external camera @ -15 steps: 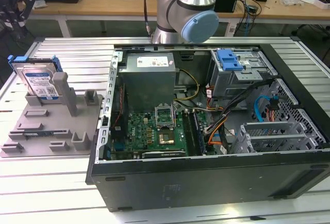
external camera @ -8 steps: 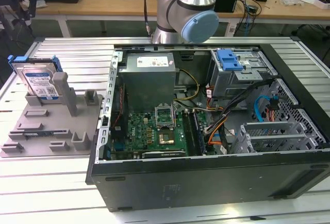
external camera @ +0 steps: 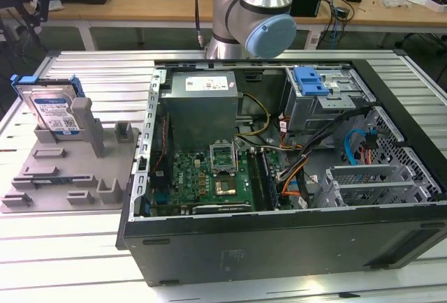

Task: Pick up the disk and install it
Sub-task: 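Pick up the disk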

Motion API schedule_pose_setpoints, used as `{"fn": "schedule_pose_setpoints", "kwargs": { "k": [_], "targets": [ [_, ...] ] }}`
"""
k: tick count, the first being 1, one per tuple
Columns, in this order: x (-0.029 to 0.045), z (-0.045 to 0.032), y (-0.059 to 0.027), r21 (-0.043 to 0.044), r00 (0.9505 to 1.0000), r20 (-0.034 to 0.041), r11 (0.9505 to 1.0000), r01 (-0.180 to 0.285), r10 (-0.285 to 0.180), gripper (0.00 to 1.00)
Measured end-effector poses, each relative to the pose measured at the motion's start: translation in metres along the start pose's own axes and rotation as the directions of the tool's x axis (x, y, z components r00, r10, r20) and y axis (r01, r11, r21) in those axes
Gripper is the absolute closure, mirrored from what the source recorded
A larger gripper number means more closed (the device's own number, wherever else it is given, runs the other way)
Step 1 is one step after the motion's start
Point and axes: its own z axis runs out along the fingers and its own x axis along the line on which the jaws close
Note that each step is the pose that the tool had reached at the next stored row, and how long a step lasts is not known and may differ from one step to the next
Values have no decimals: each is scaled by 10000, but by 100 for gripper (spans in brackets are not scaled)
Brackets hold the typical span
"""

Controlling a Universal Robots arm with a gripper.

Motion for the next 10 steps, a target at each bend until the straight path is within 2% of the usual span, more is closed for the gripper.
{"fn": "schedule_pose_setpoints", "kwargs": {
  "k": [2,4,6,8,9,10],
  "targets": [
    [0,0,0,6,9992,-25,9992,405,-405,58],
    [0,0,0,10,9964,-52,9964,851,-851,58],
    [0,0,0,15,9876,-96,9876,1569,-1569,58],
    [0,0,0,16,9808,-120,9808,1949,-1949,58],
    [0,0,0,17,9740,-140,9741,2262,-2262,58],
    [0,0,0,16,9692,-152,9693,2457,-2457,58]
  ]
}}
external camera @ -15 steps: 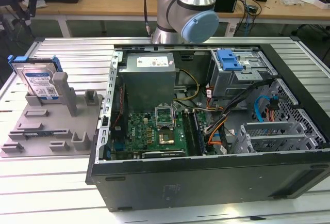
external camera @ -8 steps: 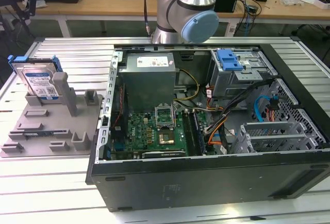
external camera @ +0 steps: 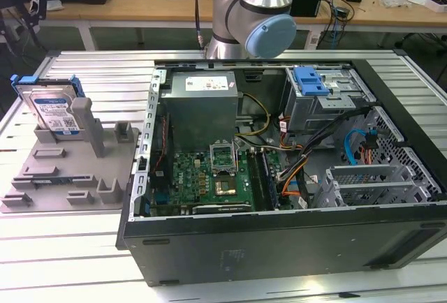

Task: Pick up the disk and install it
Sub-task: 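Pick up the disk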

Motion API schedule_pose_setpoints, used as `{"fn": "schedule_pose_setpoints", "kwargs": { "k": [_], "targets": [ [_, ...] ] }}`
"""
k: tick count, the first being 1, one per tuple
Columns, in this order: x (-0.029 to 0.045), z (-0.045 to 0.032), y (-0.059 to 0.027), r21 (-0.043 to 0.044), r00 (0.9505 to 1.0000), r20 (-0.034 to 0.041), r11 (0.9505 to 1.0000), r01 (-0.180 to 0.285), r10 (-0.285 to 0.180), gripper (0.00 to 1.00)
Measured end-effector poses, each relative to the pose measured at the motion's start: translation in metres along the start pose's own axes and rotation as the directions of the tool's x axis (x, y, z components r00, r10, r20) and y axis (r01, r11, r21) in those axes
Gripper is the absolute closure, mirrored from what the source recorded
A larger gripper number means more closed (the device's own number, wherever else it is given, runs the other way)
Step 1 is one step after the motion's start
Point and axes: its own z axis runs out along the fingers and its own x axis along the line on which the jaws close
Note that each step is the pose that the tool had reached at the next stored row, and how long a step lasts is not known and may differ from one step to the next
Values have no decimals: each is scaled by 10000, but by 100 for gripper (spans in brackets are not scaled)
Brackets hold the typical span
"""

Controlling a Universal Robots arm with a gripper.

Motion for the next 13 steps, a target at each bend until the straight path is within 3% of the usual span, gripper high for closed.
{"fn": "schedule_pose_setpoints", "kwargs": {
  "k": [4,5,10,13],
  "targets": [
    [0,0,0,10,9966,-50,9966,827,-827,58],
    [0,1,0,13,9935,-69,9935,1141,-1140,58],
    [0,4,0,17,9749,-139,9750,2222,-2222,58],
    [0,6,-1,19,9589,-185,9590,2833,-2833,58]
  ]
}}
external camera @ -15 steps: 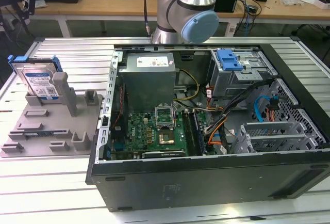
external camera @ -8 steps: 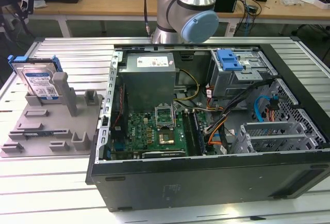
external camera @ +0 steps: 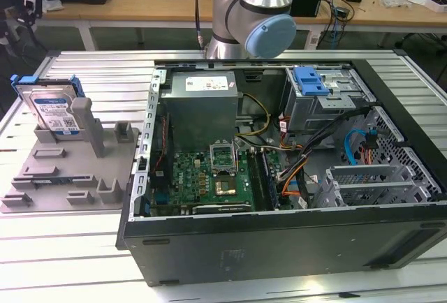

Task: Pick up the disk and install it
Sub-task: 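Pick up the disk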

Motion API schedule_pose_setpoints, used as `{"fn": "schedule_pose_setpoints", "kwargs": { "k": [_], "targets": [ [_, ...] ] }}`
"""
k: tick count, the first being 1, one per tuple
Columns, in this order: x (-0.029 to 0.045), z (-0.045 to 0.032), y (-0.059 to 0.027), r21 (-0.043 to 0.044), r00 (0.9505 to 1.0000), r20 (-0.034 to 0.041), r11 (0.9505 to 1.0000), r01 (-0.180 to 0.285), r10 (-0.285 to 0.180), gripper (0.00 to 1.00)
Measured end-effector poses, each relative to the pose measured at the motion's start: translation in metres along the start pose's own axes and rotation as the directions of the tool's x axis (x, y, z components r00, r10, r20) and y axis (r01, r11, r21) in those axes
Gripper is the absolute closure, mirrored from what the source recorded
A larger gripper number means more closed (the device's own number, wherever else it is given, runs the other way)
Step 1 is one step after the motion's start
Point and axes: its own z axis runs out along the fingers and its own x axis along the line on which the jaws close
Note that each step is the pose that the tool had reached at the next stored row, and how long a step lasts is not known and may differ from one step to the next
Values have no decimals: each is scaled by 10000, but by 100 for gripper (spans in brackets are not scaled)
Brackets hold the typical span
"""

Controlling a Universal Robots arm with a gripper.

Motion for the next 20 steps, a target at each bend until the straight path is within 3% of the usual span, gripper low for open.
{"fn": "schedule_pose_setpoints", "kwargs": {
  "k": [5,8,15,17,19,20],
  "targets": [
    [0,4,0,17,9944,-74,9944,1053,-1053,58],
    [0,9,-1,24,9832,-127,9833,1822,-1822,58],
    [-1,23,-2,23,9447,-223,9450,3272,-3271,58],
    [0,28,-2,20,9302,-250,9304,3664,-3663,58],
    [0,33,-2,15,9106,-281,9109,4126,-4124,58],
    [-1,35,-2,13,8972,-306,8976,4409,-4406,58]
  ]
}}
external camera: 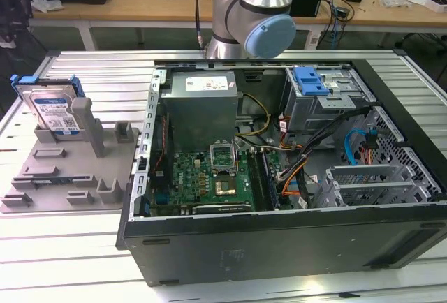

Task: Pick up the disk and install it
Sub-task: 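Pick up the disk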

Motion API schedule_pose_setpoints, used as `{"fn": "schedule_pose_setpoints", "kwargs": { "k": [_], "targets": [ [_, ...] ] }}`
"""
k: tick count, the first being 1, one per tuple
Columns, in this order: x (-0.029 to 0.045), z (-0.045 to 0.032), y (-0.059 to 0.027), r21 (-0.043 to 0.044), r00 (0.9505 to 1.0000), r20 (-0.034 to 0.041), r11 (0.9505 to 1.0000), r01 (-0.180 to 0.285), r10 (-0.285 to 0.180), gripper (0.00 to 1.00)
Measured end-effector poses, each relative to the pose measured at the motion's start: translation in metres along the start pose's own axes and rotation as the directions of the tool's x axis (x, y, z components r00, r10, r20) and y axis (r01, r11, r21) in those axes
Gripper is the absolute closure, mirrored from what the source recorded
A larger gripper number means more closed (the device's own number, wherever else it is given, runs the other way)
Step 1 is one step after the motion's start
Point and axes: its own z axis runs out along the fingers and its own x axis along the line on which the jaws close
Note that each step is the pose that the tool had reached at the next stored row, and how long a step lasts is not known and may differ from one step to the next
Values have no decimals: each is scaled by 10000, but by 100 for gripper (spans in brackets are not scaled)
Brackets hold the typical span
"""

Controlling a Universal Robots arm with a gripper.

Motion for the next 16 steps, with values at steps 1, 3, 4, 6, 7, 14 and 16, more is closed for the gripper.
{"fn": "schedule_pose_setpoints", "kwargs": {
  "k": [1,3,4,6,7,14,16],
  "targets": [
    [0,2,0,5,9995,-27,9995,304,-304,58],
    [0,3,0,9,9977,-68,9977,679,-679,58],
    [0,3,0,10,9966,-95,9966,818,-818,58],
    [0,3,3,10,9958,-110,9959,907,-906,58],
    [0,3,5,10,9958,-110,9959,907,-907,58],
    [0,6,22,11,9961,-110,9962,871,-871,58],
    [0,13,22,20,9966,-109,9967,812,-811,58]
  ]
}}
